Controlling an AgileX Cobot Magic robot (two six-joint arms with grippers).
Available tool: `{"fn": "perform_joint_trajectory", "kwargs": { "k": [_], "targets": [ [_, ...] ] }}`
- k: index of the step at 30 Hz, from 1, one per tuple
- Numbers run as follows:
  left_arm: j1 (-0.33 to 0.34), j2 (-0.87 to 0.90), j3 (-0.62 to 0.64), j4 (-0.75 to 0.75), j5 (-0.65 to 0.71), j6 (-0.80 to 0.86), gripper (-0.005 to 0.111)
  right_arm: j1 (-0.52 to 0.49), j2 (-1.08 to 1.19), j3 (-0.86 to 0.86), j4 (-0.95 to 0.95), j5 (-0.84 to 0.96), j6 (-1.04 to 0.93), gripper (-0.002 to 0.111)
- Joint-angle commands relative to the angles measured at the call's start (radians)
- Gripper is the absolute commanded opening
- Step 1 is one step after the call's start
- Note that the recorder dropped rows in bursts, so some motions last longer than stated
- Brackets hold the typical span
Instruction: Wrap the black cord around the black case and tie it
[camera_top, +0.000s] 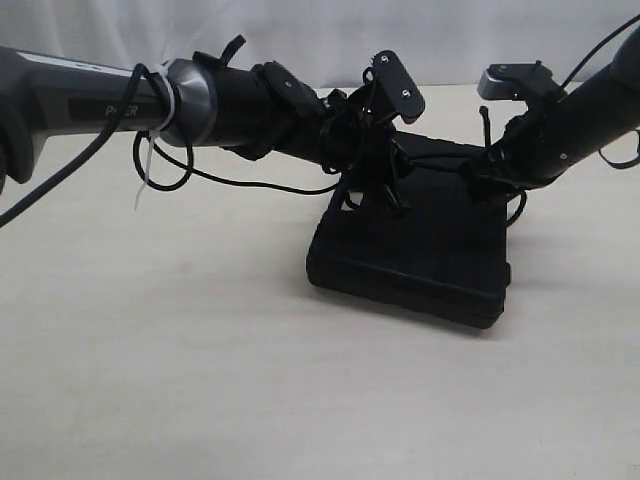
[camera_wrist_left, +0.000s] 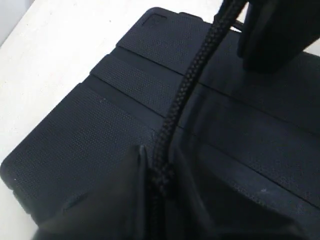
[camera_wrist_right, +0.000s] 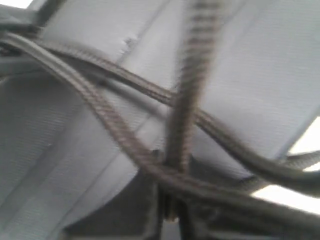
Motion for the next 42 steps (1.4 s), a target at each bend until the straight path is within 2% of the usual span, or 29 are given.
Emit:
{"fn": "perform_joint_trajectory", "kwargs": {
  "k": [1,2,4,8,10,11,12,18,23,29,36,42],
  "targets": [
    [-0.004,-0.011,0.003,0.013,-0.004,0.003,0.000,0.000,-0.004,-0.026,0.026,0.060,-0.041,0.032],
    [-0.004,-0.011,0.003,0.022,-0.002,0.003,0.000,0.000,-0.006,-0.045,0.026,0.102,-0.041,0.041],
    [-0.004,-0.011,0.003,0.041,0.007,0.003,0.000,0.000,-0.010,-0.096,0.024,0.199,-0.041,0.051],
    [-0.004,-0.011,0.003,0.041,0.024,0.003,0.000,0.000,-0.012,-0.171,-0.010,0.355,0.012,0.051],
    [-0.004,-0.011,0.003,0.041,0.030,0.003,0.000,0.000,-0.012,-0.171,-0.182,0.283,0.146,0.053],
    [-0.004,-0.011,0.003,0.041,0.046,0.003,0.000,0.000,-0.012,-0.171,-0.245,0.256,0.219,0.058],
    [-0.004,-0.011,0.003,0.041,0.053,0.003,0.000,0.000,-0.012,-0.171,-0.239,0.258,0.219,0.059],
    [-0.004,-0.011,0.003,0.041,0.054,0.003,0.000,0.000,-0.012,-0.234,-0.160,0.384,0.184,0.060],
    [-0.004,-0.011,0.003,0.041,0.056,0.003,0.000,0.000,-0.012,-0.283,-0.284,0.417,0.281,0.060],
    [-0.004,-0.011,0.003,0.043,0.056,0.003,0.000,0.000,-0.062,-0.283,-0.226,0.379,0.255,0.060],
    [-0.004,-0.011,0.003,0.043,0.056,0.003,0.000,0.000,-0.132,-0.268,0.005,0.355,0.087,0.060],
    [-0.004,-0.011,0.003,0.045,0.066,0.003,0.000,0.029,-0.120,-0.214,-0.072,0.260,0.097,0.060]
  ]
}}
